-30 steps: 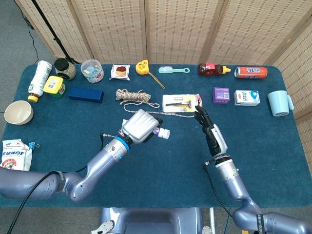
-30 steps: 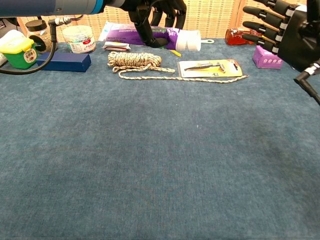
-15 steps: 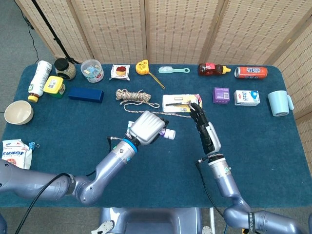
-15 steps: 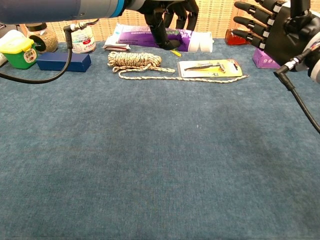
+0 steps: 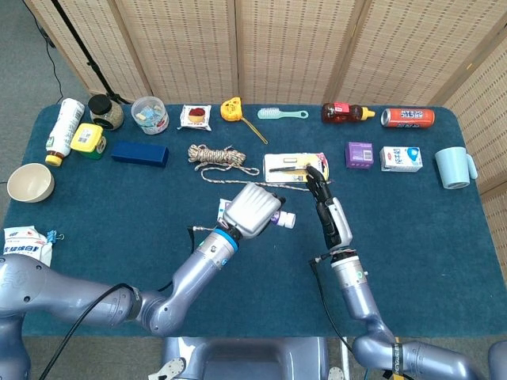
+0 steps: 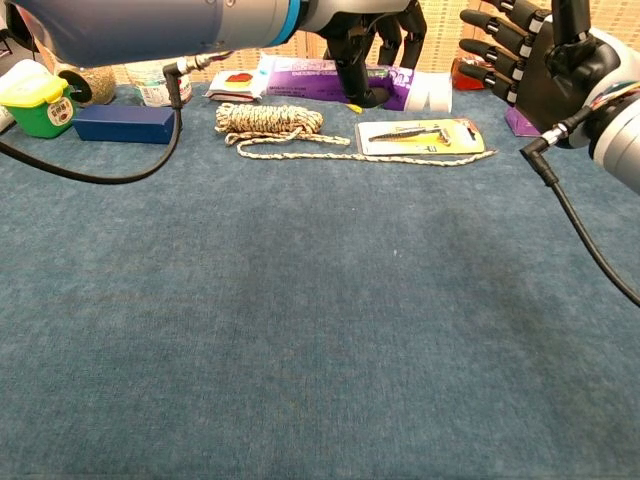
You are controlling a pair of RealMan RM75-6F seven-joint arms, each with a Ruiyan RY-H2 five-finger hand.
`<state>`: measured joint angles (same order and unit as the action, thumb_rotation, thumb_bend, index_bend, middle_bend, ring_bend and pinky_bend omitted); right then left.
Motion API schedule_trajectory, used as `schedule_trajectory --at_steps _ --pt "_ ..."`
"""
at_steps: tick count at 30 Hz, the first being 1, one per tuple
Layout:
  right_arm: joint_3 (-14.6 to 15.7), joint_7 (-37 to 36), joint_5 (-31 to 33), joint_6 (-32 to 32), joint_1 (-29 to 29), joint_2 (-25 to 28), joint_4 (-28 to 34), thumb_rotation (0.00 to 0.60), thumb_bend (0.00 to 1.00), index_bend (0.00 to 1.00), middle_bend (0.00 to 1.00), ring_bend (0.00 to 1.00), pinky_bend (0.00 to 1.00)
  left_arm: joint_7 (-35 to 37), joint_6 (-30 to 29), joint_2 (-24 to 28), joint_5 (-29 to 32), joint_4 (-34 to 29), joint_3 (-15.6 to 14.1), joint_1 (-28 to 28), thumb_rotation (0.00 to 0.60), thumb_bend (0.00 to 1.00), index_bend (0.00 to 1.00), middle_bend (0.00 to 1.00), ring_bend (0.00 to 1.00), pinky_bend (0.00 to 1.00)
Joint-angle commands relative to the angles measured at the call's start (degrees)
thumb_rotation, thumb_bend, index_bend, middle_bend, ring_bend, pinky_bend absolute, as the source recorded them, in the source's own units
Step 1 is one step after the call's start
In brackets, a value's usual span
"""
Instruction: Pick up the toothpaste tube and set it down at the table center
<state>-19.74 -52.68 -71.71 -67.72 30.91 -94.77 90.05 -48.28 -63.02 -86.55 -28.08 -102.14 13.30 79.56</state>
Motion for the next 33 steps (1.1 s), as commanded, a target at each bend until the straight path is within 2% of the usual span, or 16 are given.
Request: schedule_trajectory --at_steps 1,17,25,33 --pt "-0.7 0.7 0.8 -0.2 -0.1 -0.6 -0.3 0.109 0.00 0.00 0.00 0.00 0.00 -1.0 -1.0 -1.2 1.1 0.7 0.5 0.6 0.600 1.00 0.62 0.53 0.59 0.63" --pt "-4.4 3.5 3.8 0.5 0.7 -3.4 -2.0 0.112 0.00 0.00 0.00 0.00 0.00 -4.5 -5.2 -6.5 3.9 3.6 2.7 2.2 0.600 1.00 0.62 0.53 0.59 0.63" --pt "-6.2 5.9 4.9 1.3 2.5 -6.0 -3.5 0.111 0.00 0.00 0.00 0.00 0.00 -4.5 -5.9 -6.0 3.2 3.2 2.8 0.8 0.600 1.00 0.62 0.53 0.59 0.63" --pt "-6.4 8.0 5.1 1.2 3.0 -8.0 -3.7 0.112 0.00 0.00 0.00 0.00 0.00 -4.6 -5.9 -5.2 2.8 2.6 2.7 -0.3 0.600 1.00 0.62 0.53 0.59 0.63"
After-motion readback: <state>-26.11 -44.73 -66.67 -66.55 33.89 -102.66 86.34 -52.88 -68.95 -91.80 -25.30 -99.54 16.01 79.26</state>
